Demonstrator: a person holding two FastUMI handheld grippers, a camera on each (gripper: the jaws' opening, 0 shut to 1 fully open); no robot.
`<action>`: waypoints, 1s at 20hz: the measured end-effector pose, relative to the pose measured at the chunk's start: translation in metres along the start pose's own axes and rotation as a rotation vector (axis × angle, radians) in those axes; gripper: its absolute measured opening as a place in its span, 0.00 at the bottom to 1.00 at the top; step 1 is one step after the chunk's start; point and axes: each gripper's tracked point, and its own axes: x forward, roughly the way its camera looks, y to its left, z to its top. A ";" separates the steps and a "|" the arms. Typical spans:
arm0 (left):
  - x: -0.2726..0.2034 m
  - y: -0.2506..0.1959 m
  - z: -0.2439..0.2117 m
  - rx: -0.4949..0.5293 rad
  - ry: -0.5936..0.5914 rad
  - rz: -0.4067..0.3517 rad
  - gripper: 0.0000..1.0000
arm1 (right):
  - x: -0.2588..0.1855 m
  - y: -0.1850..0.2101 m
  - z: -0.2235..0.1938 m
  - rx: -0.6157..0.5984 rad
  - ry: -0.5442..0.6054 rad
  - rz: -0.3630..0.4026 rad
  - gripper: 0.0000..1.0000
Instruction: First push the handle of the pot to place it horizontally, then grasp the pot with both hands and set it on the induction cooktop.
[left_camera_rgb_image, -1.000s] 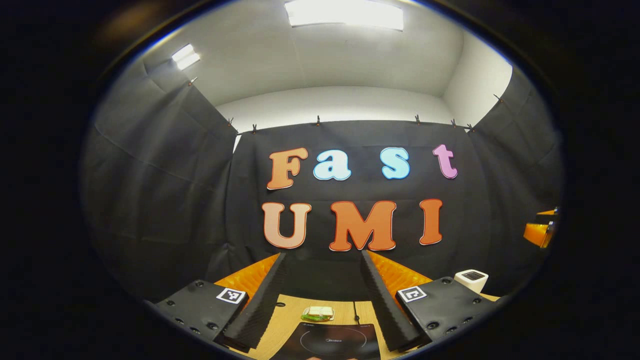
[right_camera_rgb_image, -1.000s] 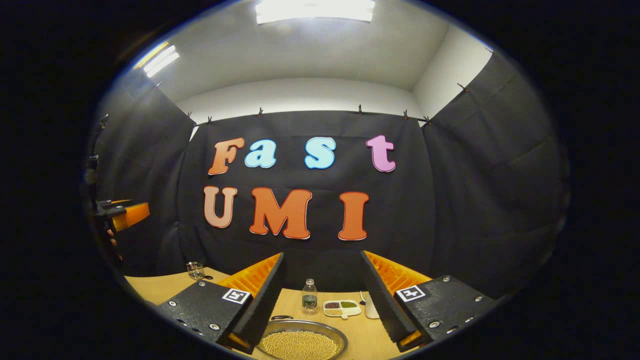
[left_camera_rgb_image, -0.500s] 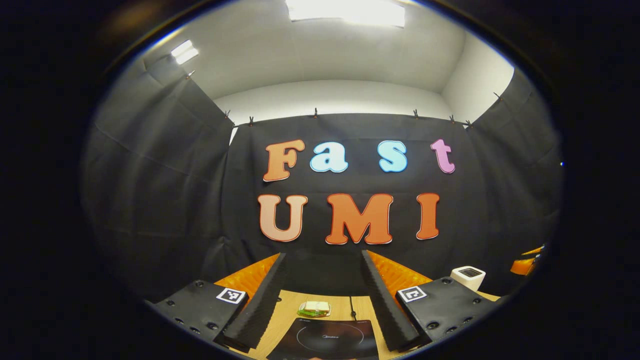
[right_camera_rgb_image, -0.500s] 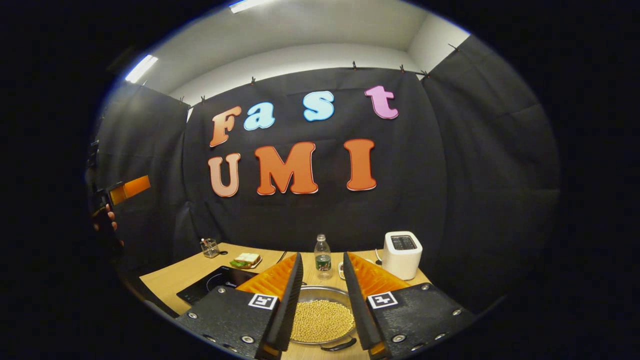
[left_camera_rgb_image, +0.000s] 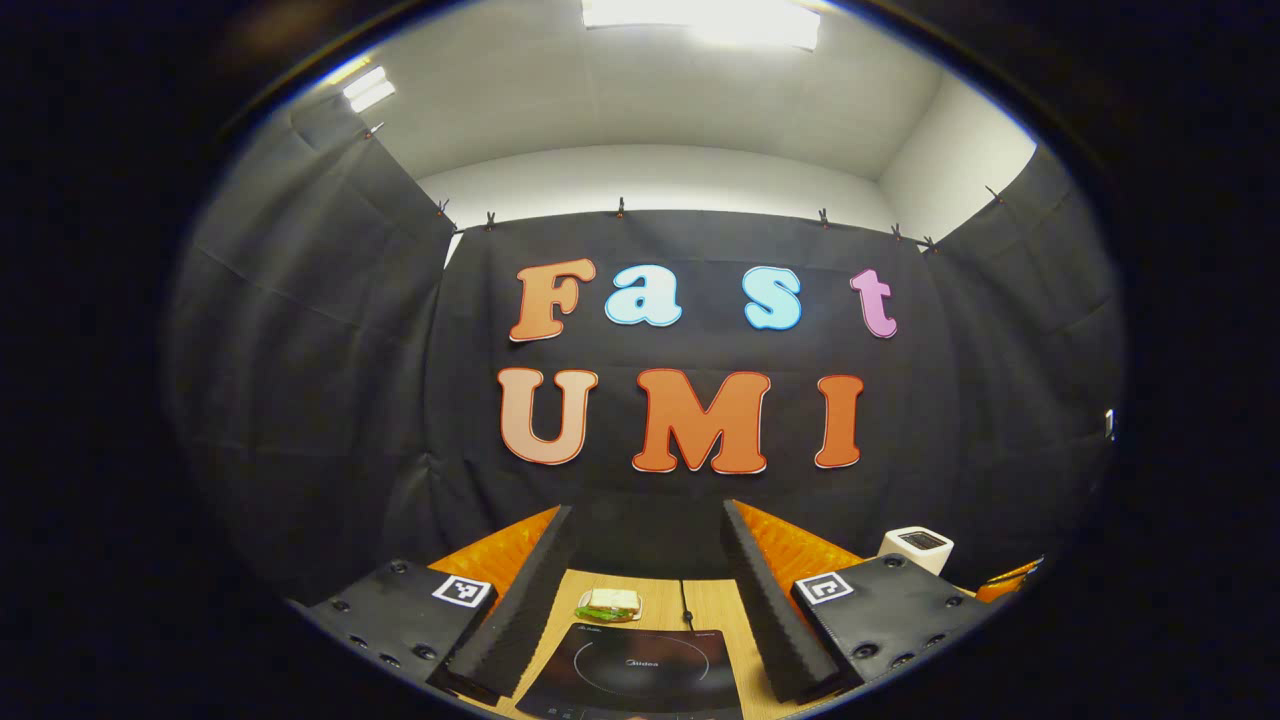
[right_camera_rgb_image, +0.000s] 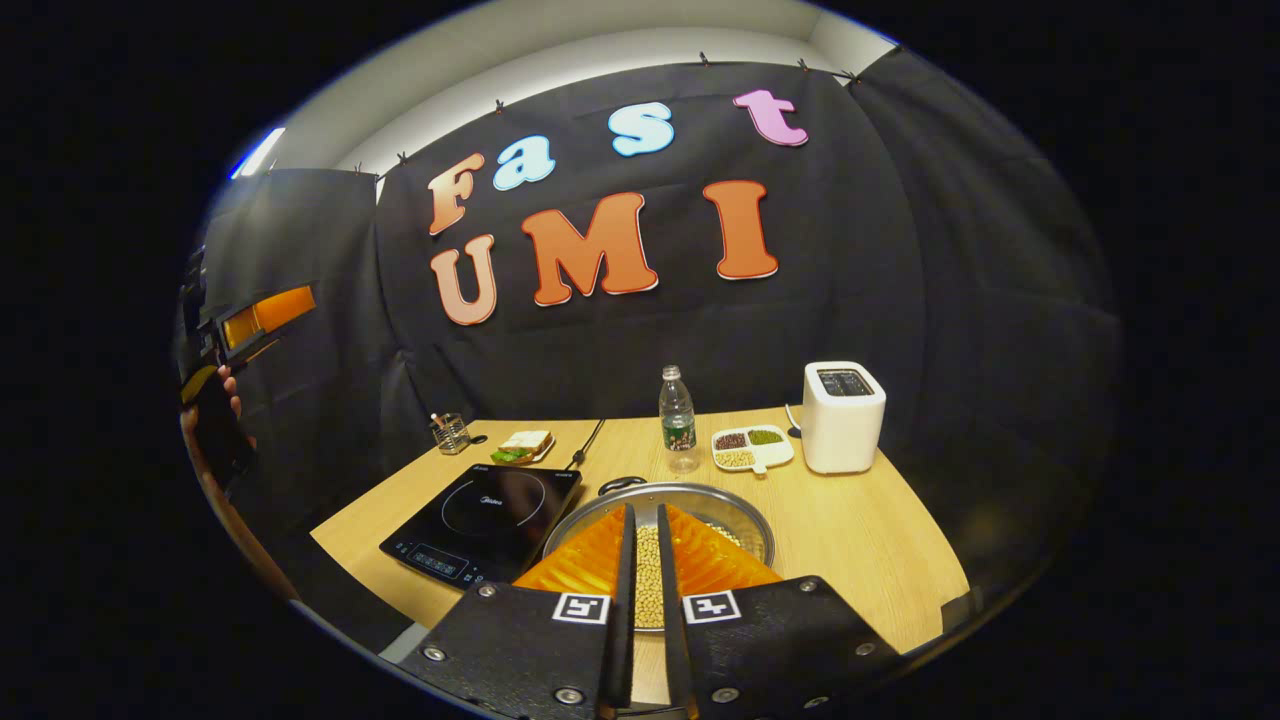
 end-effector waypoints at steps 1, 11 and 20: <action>0.001 0.000 0.000 0.000 0.000 0.003 0.97 | 0.002 -0.003 -0.006 0.013 0.020 -0.006 0.11; 0.007 -0.002 -0.013 0.009 0.015 0.009 0.95 | 0.012 0.003 -0.107 0.146 0.372 0.009 0.00; 0.016 0.004 -0.030 0.004 0.053 0.020 0.97 | 0.012 0.005 -0.164 0.209 0.550 0.041 0.00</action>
